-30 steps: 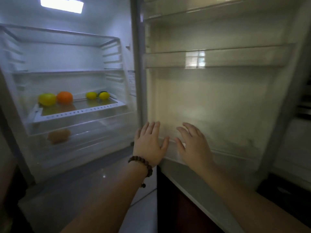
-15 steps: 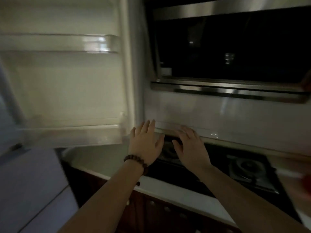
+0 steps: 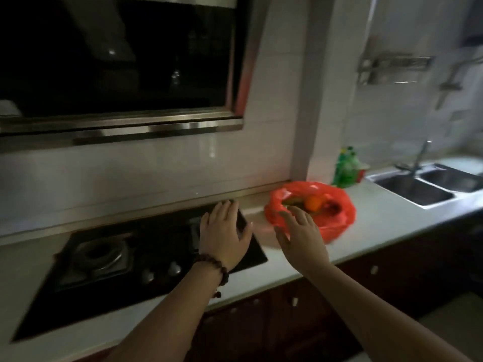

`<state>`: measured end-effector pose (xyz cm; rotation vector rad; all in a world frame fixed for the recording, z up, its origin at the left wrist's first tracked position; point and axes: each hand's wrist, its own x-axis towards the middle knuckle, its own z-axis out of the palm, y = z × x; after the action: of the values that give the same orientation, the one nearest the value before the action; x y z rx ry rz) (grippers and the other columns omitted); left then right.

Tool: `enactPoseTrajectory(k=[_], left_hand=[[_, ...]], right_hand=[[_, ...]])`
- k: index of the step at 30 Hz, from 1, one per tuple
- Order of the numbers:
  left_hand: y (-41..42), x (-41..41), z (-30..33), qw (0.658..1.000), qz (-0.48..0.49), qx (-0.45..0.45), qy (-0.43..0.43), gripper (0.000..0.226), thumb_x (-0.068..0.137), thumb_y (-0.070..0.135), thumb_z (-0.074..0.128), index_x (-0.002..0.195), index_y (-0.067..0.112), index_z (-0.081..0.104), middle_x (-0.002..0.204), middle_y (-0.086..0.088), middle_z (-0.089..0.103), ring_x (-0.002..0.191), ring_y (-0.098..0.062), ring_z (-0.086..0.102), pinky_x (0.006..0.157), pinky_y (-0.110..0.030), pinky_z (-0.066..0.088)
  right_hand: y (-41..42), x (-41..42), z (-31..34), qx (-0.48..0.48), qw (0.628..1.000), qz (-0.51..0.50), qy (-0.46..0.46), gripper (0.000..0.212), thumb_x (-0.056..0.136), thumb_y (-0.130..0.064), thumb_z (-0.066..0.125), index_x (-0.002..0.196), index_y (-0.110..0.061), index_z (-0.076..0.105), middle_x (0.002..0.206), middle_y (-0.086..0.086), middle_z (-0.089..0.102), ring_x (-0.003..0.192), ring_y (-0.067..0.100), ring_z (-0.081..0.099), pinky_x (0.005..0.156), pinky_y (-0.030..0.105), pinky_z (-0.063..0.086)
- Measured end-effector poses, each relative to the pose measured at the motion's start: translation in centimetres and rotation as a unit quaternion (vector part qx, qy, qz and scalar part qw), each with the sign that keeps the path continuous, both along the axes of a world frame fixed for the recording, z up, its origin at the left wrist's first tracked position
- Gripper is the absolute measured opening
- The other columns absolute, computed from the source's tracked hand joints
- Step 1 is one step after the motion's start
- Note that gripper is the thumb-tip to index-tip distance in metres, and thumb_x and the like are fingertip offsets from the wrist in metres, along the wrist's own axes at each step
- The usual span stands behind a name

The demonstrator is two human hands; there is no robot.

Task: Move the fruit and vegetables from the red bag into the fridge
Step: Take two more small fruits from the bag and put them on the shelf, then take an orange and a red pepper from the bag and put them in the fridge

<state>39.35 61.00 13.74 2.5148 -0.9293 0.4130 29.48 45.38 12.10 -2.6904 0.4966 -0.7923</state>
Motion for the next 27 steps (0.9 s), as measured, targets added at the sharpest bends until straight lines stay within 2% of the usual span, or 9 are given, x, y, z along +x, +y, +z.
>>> enactPoseTrajectory(k=[6,11,15,22,27], left_hand=[[-8.9,-1.3,-1.4,0.996,-0.083,0.017,-0.01,0.068,0.091,0.058,0.023,0.147,0.019,0.025,0.152,-0.002,0.029,0.142,-0.019,0.018,0.115,-0.045,0.015],[-15.1,-0.3,-2.8,0.994,-0.111,0.01,-0.01,0.069,0.089,0.056,0.025,0.145,0.018,0.029,0.15,-0.004,0.033,0.14,-0.022,0.023,0.115,-0.045,0.016],[-20.0,1.4,-4.4,0.992,-0.124,0.023,0.009,0.063,0.093,0.054,0.031,0.146,0.02,0.025,0.152,-0.002,0.029,0.142,-0.019,0.018,0.116,-0.045,0.014],[-29.3,7.0,-6.3,0.992,-0.121,0.036,0.014,0.063,0.092,0.053,0.032,0.146,0.021,0.027,0.152,-0.001,0.03,0.141,-0.019,0.02,0.115,-0.045,0.017],[-35.2,10.2,-7.7,0.988,-0.134,0.063,0.042,0.063,0.092,0.053,0.033,0.147,0.024,0.024,0.153,0.001,0.026,0.143,-0.018,0.015,0.116,-0.042,0.012]], right_hand=[[-7.0,-3.8,-0.7,0.01,0.996,-0.092,0.012,0.042,0.091,-0.036,0.053,0.13,-0.02,0.051,0.139,0.006,0.046,0.128,0.029,0.041,0.102,0.045,0.04],[-11.6,-3.9,-1.9,0.023,0.993,-0.118,0.013,0.044,0.091,-0.034,0.054,0.132,-0.018,0.049,0.142,0.007,0.043,0.131,0.029,0.038,0.105,0.043,0.036],[-16.1,-2.4,-3.3,0.039,0.991,-0.131,0.012,0.046,0.092,-0.034,0.053,0.134,-0.018,0.048,0.144,0.007,0.041,0.134,0.027,0.035,0.108,0.042,0.034],[-26.5,2.9,-4.7,0.048,0.989,-0.137,0.037,0.046,0.091,-0.032,0.054,0.134,-0.018,0.048,0.143,0.008,0.042,0.131,0.029,0.037,0.105,0.042,0.037],[-32.8,6.0,-5.9,0.062,0.987,-0.135,0.062,0.045,0.091,-0.029,0.055,0.134,-0.018,0.048,0.14,0.006,0.044,0.129,0.027,0.039,0.104,0.04,0.039]])
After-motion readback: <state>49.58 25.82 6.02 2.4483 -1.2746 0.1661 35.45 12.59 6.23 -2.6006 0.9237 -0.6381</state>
